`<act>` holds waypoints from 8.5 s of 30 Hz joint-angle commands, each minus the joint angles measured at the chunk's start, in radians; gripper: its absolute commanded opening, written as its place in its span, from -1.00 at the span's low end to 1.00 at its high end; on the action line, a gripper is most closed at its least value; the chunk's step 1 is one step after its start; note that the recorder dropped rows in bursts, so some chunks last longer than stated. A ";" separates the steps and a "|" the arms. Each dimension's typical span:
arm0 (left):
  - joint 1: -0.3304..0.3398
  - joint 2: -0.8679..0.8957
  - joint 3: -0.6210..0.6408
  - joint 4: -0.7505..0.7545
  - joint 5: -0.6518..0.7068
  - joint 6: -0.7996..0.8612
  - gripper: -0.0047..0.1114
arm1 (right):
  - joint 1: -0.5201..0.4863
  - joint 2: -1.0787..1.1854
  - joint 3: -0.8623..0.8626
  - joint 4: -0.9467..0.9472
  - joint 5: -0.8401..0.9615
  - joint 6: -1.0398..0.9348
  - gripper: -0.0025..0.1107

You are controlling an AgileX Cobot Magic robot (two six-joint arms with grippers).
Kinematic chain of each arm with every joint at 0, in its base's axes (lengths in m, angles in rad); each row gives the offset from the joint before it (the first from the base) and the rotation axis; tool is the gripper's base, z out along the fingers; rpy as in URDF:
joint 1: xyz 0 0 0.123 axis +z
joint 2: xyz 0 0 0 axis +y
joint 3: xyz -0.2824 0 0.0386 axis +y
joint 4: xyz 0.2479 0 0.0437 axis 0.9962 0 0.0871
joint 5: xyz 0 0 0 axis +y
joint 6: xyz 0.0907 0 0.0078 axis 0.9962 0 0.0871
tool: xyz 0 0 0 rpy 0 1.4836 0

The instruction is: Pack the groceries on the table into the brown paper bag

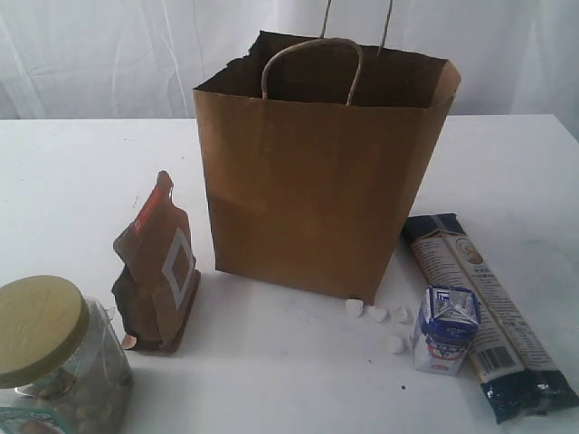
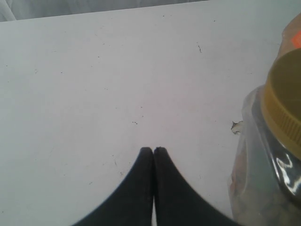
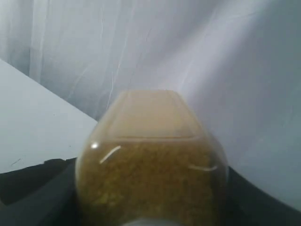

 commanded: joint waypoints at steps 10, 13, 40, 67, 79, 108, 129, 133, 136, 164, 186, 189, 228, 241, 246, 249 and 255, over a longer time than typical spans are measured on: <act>0.001 -0.004 0.003 0.000 -0.004 0.000 -0.92 | -0.006 0.142 -0.010 -0.034 -0.106 0.022 -0.96; 0.001 -0.004 0.003 0.000 -0.004 0.000 -0.92 | -0.006 0.157 -0.010 -0.034 -0.062 0.022 -0.96; 0.001 -0.004 0.003 0.000 -0.004 0.000 -0.92 | -0.014 0.294 -0.010 -0.040 -0.012 0.022 -0.28; 0.001 -0.004 0.003 0.000 -0.004 0.000 -0.92 | -0.014 0.294 -0.010 -0.038 -0.019 0.022 0.43; 0.001 -0.004 0.003 0.000 -0.004 0.000 -0.92 | -0.014 0.294 -0.010 -0.035 -0.019 0.022 0.43; 0.001 -0.004 0.003 0.000 -0.004 0.000 -0.92 | -0.014 -0.003 0.025 -0.222 0.698 -0.039 -0.84; 0.001 -0.004 0.003 0.000 -0.004 0.000 -0.92 | -0.760 -0.295 0.551 0.440 -0.008 0.067 -0.96; 0.001 -0.004 0.003 0.000 -0.004 0.000 -0.92 | -0.760 -0.451 0.652 0.551 -0.119 -0.015 -0.96; 0.001 -0.004 0.003 0.000 -0.004 0.000 -0.92 | -0.760 -0.649 0.693 0.529 -0.186 -0.049 -0.96; 0.001 -0.004 0.003 0.000 0.005 0.000 -0.92 | -0.760 -1.187 1.206 0.414 -0.291 0.093 -0.96; 0.001 -0.004 0.003 0.000 0.005 0.000 -0.92 | -0.760 -1.200 1.270 0.417 -0.061 0.029 -0.96; 0.001 -0.004 0.003 0.000 0.005 0.000 -0.92 | -0.760 -1.200 1.301 0.558 -0.094 -0.134 -0.96; 0.001 0.034 -0.165 -0.342 -0.998 -0.249 -0.92 | -0.760 -1.200 1.375 0.721 -0.207 -0.160 -0.96; 0.001 0.694 -0.862 -0.417 -0.002 0.360 -0.92 | -0.760 -1.200 1.375 0.721 -0.207 -0.160 -0.96; 0.001 1.064 -1.201 -0.372 0.699 0.326 -0.92 | -0.760 -1.200 1.375 0.721 -0.207 -0.160 -0.96; 0.001 1.195 -1.344 -0.293 0.884 0.285 -0.92 | -0.760 -1.200 1.375 0.721 -0.207 -0.160 -0.96; 0.001 1.294 -1.390 -0.284 1.030 0.336 -0.86 | -0.760 -1.200 1.375 0.721 -0.207 -0.160 -0.96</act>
